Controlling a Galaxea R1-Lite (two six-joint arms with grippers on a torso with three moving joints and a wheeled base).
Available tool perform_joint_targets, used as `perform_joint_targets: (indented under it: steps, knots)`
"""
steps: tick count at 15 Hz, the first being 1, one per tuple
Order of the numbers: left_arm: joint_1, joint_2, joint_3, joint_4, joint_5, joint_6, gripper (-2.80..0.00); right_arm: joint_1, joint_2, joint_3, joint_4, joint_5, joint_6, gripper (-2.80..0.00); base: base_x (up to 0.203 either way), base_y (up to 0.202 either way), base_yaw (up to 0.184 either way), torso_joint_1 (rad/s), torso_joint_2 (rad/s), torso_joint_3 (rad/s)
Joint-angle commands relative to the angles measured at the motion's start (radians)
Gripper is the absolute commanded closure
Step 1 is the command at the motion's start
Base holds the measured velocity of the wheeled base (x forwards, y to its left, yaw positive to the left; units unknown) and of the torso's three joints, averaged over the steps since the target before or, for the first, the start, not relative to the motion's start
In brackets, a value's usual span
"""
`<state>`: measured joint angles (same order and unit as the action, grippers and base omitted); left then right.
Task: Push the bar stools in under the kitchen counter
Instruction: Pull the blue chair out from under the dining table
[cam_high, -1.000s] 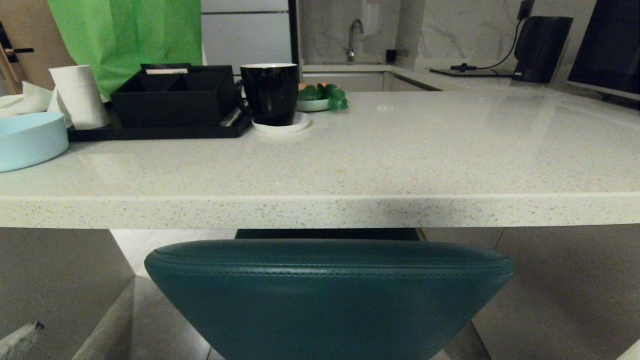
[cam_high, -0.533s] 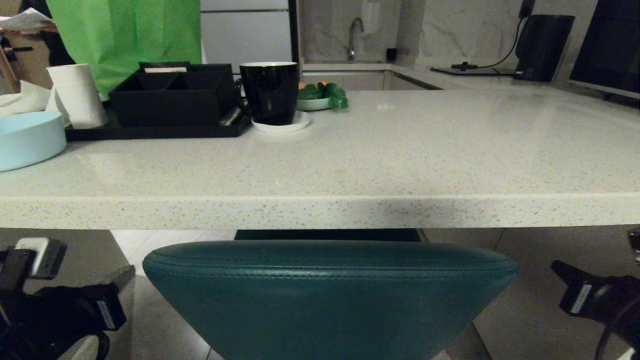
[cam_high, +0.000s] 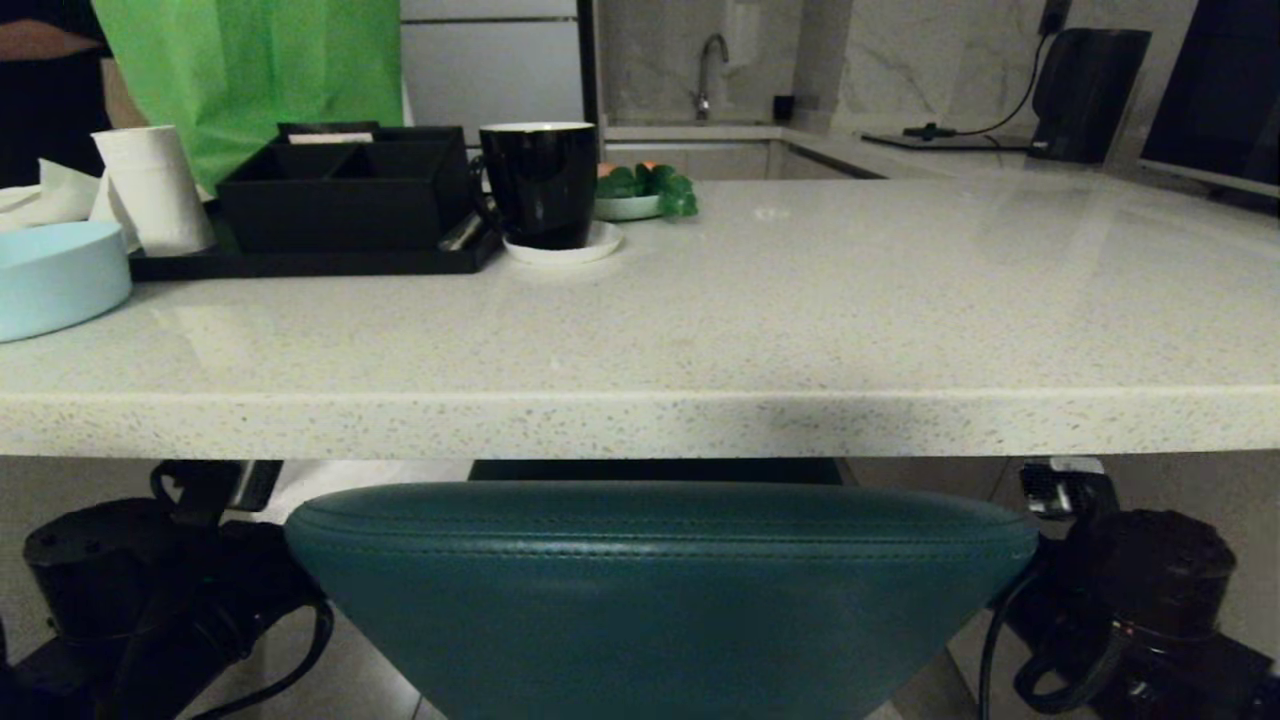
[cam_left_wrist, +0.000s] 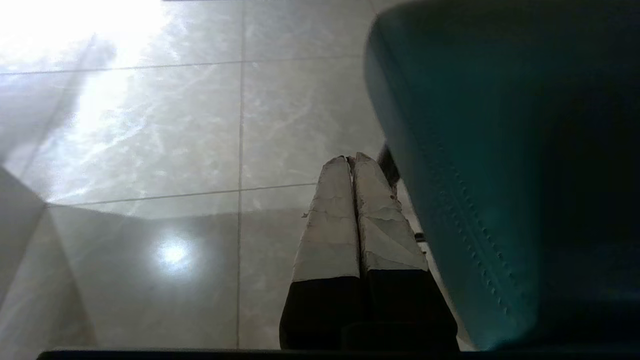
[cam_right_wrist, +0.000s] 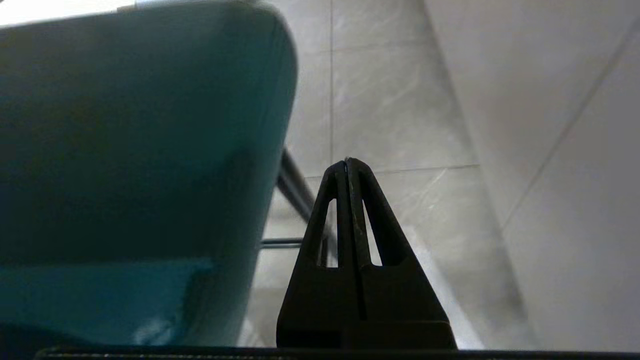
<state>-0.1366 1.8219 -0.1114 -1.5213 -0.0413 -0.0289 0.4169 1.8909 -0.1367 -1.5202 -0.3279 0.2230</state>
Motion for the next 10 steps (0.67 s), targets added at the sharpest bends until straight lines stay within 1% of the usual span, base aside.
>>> perform_joint_targets:
  steps: [1,5,7,8,10]
  knots:
    - [-0.017,0.062,-0.04,-0.009,0.003,0.001,0.0,0.015,0.08,-0.035,-0.01,-0.005,0.005,0.0,0.0,0.0,0.0,0.0,0.0,0.0]
    - [-0.027,0.125,-0.109,-0.009,0.01,0.01,0.0,0.003,0.143,-0.128,-0.01,-0.024,0.007,0.0,0.0,0.0,0.0,0.0,0.0,0.0]
    - [-0.044,0.137,-0.119,-0.009,0.013,0.009,0.0,0.001,0.171,-0.189,-0.01,-0.043,0.005,0.0,0.0,0.0,0.0,0.0,0.0,0.0]
    - [-0.058,0.14,-0.132,-0.009,0.035,0.008,0.0,0.0,0.18,-0.215,-0.01,-0.047,0.003,0.0,0.0,0.0,0.0,0.0,0.0,0.0]
    - [-0.104,0.158,-0.182,-0.009,0.101,0.004,0.0,0.0,0.189,-0.25,-0.01,-0.048,0.002,0.0,0.0,0.0,0.0,0.0,0.0,0.0]
